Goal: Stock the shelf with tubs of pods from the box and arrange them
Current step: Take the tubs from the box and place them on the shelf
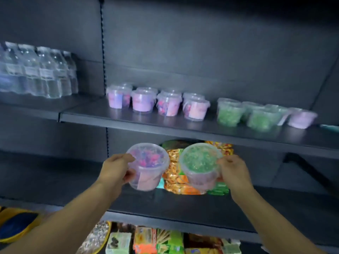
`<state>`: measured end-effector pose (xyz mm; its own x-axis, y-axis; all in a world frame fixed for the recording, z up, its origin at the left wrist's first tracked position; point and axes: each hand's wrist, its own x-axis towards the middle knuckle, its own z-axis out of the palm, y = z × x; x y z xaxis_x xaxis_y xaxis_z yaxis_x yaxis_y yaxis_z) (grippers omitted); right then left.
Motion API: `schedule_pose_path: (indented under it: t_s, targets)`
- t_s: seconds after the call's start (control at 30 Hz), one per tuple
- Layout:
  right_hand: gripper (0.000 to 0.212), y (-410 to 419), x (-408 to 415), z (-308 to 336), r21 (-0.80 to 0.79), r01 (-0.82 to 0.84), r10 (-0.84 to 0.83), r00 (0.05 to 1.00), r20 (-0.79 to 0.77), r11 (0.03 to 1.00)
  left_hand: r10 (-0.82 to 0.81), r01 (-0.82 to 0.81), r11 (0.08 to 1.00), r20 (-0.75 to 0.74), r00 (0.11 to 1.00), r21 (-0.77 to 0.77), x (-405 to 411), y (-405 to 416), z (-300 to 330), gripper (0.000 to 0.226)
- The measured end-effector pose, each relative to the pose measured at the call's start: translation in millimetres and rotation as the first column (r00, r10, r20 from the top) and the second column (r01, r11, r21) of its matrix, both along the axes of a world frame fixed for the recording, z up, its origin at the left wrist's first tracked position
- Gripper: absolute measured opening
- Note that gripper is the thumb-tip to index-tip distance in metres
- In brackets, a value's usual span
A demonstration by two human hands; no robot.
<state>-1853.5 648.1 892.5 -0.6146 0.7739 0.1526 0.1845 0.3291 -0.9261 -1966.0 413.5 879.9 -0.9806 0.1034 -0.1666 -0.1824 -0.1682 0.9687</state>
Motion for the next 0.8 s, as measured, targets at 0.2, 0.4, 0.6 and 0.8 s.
schedule_pose_path:
  t_s: [0.2,0.4,0.6,0.8]
  targets:
    - [0.022,65.6,42.1,55.7,-0.088,0.178,-0.187,0.975,-0.118,0.980,-0.139,0.139,0.986,-0.012,0.990,0.092,0.8,72.3,59.5,0.012]
    - [0.017,148.8,68.8,88.2,-0.141,0.301,-0.327,0.917,-0.230,0.943,-0.218,0.223,0.967,-0.051,0.975,0.121,-0.9,150.8,94.5,0.014]
    - [0.035,274.4,59.6,104.2,-0.225,0.413,-0.458,0.863,-0.211,0.882,-0.212,0.218,0.970,-0.065,0.975,0.108,-13.7,238.1,114.9,0.015]
    - [0.045,362.4,24.0,104.9,-0.395,0.406,-0.504,0.844,-0.183,0.824,-0.145,0.150,0.982,-0.057,0.988,0.117,-29.7,290.3,118.2,0.020]
